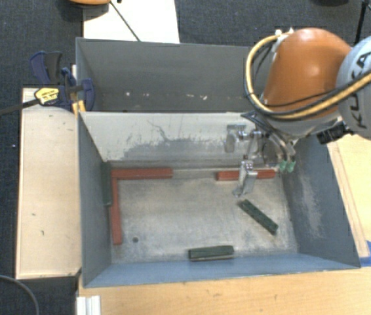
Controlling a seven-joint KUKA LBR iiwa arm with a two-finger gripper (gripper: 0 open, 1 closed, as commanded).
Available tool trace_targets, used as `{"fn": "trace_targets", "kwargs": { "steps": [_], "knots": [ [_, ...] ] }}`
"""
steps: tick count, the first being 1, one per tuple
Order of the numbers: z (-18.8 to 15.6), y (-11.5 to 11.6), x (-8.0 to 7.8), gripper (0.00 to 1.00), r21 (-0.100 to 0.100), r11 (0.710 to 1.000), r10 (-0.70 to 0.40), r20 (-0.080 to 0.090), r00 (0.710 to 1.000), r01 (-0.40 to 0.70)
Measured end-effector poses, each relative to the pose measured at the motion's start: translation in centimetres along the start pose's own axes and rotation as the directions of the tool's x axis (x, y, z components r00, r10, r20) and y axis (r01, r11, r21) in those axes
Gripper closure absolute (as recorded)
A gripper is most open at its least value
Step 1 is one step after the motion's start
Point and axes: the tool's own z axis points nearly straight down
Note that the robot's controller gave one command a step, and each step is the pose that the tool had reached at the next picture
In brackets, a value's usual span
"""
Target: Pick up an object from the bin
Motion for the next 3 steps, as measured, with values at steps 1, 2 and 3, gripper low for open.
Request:
{"fn": "trace_targets", "kwargs": {
  "steps": [1, 2, 3],
  "knots": [
    [6.6, -3.2, 0.9, 0.00, 0.000, 0.999, 0.041, 0.004, 0.999, -0.041],
    [7.4, -7.5, 0.7, 0.00, 0.000, 0.994, -0.108, -0.002, 0.994, 0.108],
    [10.4, -9.5, 2.2, 0.00, 0.001, 0.987, 0.158, 0.000, 0.987, -0.158]
  ]
}}
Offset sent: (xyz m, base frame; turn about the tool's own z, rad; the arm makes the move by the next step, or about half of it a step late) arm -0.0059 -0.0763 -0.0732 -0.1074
